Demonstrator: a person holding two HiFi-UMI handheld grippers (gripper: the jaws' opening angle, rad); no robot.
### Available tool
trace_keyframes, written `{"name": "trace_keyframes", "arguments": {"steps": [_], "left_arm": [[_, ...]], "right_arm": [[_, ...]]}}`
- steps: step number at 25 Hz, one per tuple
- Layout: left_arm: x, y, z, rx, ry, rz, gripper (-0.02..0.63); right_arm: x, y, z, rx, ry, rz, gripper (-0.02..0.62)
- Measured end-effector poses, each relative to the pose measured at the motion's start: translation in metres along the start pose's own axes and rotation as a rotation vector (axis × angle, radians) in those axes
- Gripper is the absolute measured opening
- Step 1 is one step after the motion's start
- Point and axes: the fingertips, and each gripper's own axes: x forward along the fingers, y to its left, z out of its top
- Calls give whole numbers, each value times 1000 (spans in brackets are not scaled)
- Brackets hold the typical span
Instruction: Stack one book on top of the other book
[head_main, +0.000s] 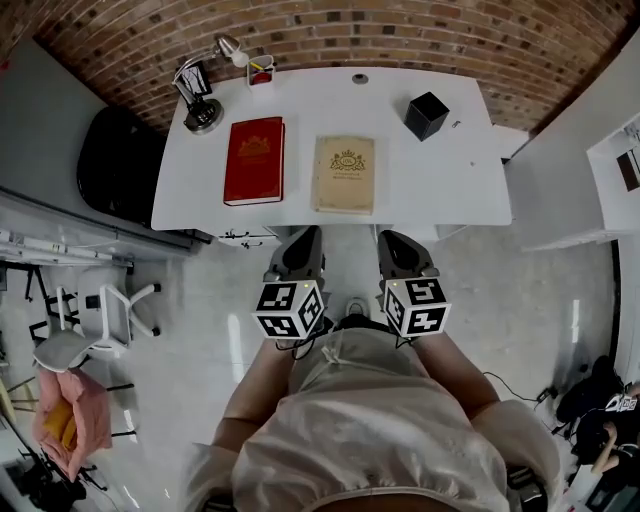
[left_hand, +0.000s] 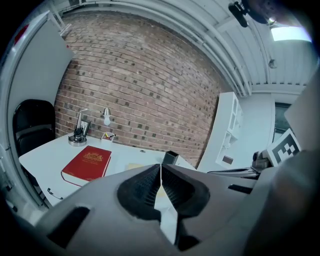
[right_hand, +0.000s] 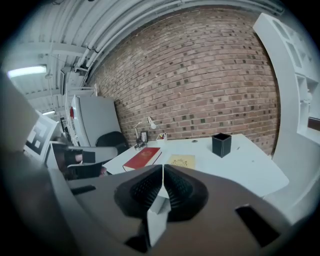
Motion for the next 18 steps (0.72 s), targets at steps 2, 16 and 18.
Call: {"name": "trace_keyframes", "arguments": {"steps": [2, 16, 18], "left_arm": [[13, 0, -6, -7, 26, 6, 21], [108, 46, -27, 17, 195, -17, 21], [126, 53, -27, 35, 215, -39, 22]], "right_arm": [[9, -11, -5, 14, 28, 4, 29], [96, -59, -24, 100, 187, -47, 29], [113, -64, -24, 105, 205, -53, 29]]}}
